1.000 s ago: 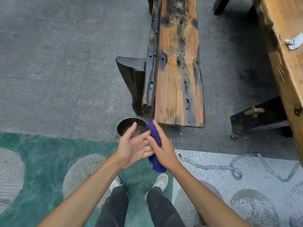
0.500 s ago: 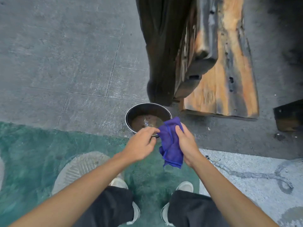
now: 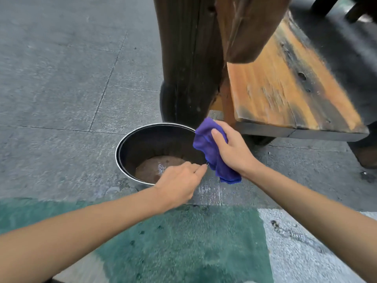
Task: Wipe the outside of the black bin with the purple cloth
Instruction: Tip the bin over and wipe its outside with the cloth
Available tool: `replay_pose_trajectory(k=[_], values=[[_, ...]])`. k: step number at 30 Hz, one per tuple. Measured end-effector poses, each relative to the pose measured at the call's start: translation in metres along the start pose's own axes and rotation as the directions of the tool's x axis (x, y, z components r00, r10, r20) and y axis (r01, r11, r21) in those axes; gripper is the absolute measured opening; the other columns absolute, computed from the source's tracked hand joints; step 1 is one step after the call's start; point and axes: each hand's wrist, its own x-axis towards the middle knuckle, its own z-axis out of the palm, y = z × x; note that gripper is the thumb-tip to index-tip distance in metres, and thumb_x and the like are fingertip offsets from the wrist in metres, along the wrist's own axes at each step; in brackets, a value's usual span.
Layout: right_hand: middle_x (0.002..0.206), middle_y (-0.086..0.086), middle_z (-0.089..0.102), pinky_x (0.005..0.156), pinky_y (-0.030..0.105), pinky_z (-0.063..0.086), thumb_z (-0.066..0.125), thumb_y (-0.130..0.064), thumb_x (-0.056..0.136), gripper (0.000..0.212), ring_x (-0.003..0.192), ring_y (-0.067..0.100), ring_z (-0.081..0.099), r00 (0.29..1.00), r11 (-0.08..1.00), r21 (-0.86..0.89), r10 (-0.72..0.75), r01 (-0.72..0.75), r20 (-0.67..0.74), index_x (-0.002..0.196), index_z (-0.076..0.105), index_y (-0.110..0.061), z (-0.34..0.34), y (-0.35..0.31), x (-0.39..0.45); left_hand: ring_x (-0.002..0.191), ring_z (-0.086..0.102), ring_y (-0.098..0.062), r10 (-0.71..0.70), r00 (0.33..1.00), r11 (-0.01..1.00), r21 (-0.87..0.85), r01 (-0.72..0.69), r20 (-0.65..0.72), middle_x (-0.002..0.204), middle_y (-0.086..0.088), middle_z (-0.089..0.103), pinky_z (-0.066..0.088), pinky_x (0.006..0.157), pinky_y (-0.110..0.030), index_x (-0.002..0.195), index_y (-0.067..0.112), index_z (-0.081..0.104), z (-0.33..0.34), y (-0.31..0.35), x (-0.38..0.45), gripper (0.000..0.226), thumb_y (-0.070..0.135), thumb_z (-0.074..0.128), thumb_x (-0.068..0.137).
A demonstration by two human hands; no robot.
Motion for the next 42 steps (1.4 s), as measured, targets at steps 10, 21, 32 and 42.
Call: replay_pose_trajectory(k=[10,21,32,42], values=[[0.121,-0.016,0.065,0.096,0.012,0.04,0.043,-0.022,0.107,0.029,0.114,-0.004,0.059,0.976,0.972,-0.112,-0.212,0.206,-0.049,0.132,0.057,-0.025,0.007,0.004,0.009,0.1,0.058,-0.033,-0.072,0.973,0.972,-0.234,0.02,-0.218,0.112,-0.008,0.067,0.047,0.087,-0.039,0.143,0.021,0.053,0.014,-0.001,-0.006,0.064,0.0,0.055,0.082],[0.101,-0.016,0.068,0.066,-0.002,0.042,0.041,-0.017,0.106,0.042,0.085,0.015,0.064,0.916,0.923,-0.012,-0.384,0.386,-0.114,0.115,0.052,-0.056,0.015,-0.035,0.023,0.046,0.052,-0.002,-0.56,0.763,0.7,-0.677,0.227,-0.323,0.056,0.026,0.068,0.034,0.049,-0.004,0.118,0.03,0.076,-0.063,-0.077,-0.03,0.049,-0.004,0.055,0.09],[0.15,-0.016,0.051,0.117,0.036,0.038,0.053,-0.024,0.103,0.044,0.144,0.006,0.042,0.897,0.894,-0.106,-0.422,0.435,0.131,0.145,0.051,-0.035,0.088,-0.012,0.042,0.082,0.06,-0.006,-0.28,0.856,0.877,-0.479,0.043,-0.435,0.097,0.011,0.062,0.047,0.071,-0.016,0.118,0.027,0.053,-0.047,-0.095,-0.043,0.041,0.013,0.055,0.079],[0.156,-0.033,0.015,0.124,0.021,0.009,0.047,-0.025,0.107,0.05,0.151,-0.007,0.01,0.831,0.855,-0.059,-0.482,0.516,0.278,0.153,0.029,-0.033,0.103,-0.003,0.063,0.158,0.01,-0.01,-0.097,0.908,0.983,-0.18,0.024,-0.407,0.168,0.005,0.003,0.022,0.121,-0.022,0.162,0.025,0.011,-0.037,-0.131,-0.028,0.082,0.061,0.046,0.097]])
